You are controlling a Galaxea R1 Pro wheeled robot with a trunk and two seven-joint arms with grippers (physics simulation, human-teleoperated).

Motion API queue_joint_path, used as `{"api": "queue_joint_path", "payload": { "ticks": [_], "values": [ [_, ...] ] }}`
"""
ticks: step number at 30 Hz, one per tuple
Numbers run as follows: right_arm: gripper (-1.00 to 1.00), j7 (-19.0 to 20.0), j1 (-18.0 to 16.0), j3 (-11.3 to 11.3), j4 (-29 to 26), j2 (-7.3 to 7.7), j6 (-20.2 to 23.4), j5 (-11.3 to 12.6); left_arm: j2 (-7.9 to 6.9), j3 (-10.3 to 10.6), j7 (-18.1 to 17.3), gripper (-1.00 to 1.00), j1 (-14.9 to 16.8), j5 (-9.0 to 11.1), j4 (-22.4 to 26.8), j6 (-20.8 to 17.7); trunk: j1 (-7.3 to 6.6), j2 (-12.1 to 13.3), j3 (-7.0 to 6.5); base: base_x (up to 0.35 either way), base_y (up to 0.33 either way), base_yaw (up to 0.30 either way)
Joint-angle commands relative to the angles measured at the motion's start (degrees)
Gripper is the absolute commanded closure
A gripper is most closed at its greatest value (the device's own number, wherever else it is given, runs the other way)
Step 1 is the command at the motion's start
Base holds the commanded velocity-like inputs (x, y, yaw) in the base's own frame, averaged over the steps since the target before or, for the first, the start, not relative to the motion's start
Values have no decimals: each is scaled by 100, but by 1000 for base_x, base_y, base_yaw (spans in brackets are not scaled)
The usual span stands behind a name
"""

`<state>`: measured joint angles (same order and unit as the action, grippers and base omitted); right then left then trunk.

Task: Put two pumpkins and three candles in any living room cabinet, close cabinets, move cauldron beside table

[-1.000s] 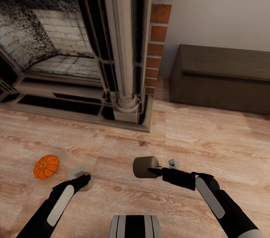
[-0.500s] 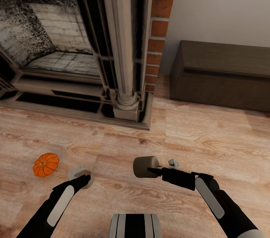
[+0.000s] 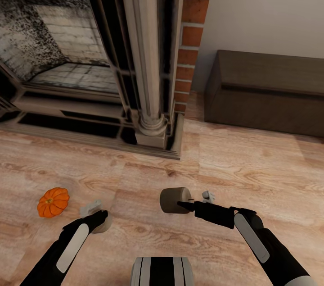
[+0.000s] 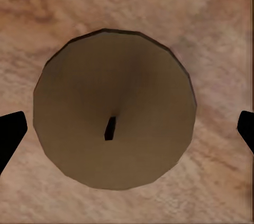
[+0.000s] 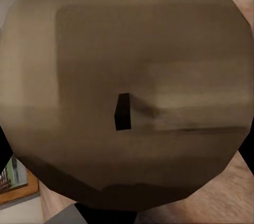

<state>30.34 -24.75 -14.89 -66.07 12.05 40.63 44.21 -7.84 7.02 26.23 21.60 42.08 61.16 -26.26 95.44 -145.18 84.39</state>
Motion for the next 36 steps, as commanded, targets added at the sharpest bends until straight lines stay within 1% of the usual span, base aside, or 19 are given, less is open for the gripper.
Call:
{"api": "queue_joint_path", "payload": {
  "ticks": [1,5,12,23,28,33,36],
  "values": [
    [100,-1,-3,-6,-2,5,23,26,-7,20,58,-100,2,57,5,-2,0,-2,4,59,0,0],
    [100,-2,-3,-5,-2,4,23,26,-7,19,58,-100,2,58,2,-2,0,-2,4,71,0,0],
    [100,-2,-3,-7,-2,-2,23,26,-11,16,63,-100,2,61,1,-2,0,-2,4,246,0,0],
    [100,-2,-3,-5,-2,-10,23,26,-16,-27,137,-100,2,58,1,18,0,-2,4,42,13,0],
    [100,-4,-3,-5,76,-10,23,21,-16,-40,171,-100,2,56,-193,288,0,-2,4,1,0,0],
    [100,-2,-3,-5,109,-10,23,18,-11,-42,177,-100,3,62,-290,360,0,-2,4,0,0,0],
    [100,-2,-3,-5,111,-10,23,18,-8,-41,179,-100,2,63,-298,365,8,-6,70,0,0,0]
  ]
}}
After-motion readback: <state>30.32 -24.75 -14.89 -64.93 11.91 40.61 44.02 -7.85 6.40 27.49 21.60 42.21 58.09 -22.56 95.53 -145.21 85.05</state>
